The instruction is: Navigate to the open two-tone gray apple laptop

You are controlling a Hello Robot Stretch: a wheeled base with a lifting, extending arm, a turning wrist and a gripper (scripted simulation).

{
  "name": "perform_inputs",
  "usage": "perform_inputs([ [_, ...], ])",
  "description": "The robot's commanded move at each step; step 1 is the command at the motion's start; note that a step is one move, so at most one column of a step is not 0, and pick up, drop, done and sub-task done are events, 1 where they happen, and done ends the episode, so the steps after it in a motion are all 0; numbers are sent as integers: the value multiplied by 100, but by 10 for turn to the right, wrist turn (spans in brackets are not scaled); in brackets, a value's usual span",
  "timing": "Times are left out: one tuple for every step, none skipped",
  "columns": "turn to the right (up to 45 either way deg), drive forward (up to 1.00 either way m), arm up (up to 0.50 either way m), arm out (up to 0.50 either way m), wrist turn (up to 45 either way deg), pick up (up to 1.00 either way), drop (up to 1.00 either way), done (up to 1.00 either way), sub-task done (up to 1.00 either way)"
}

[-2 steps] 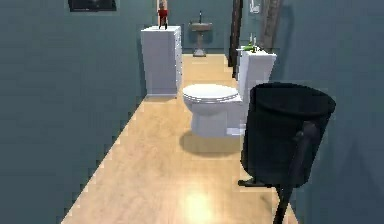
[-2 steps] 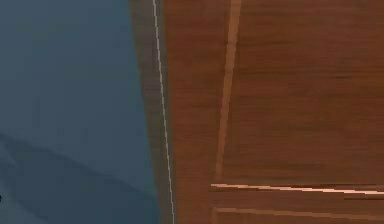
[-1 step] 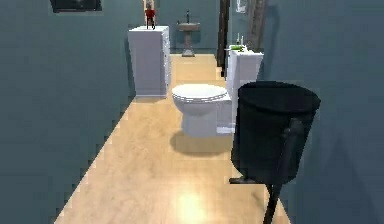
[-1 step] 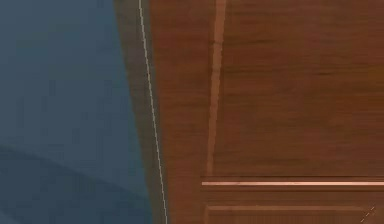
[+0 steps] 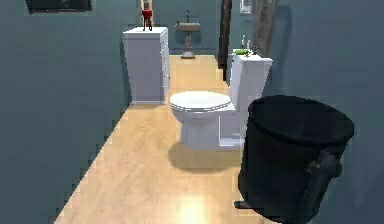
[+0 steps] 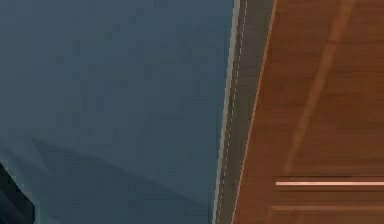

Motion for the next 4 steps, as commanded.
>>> perform_inputs([
  [-210,0,0,0,0,0,0,0,0],
  [0,100,0,0,0,0,0,0,0],
  [0,100,0,0,0,0,0,0,0],
  [-60,0,0,0,0,0,0,0,0],
])
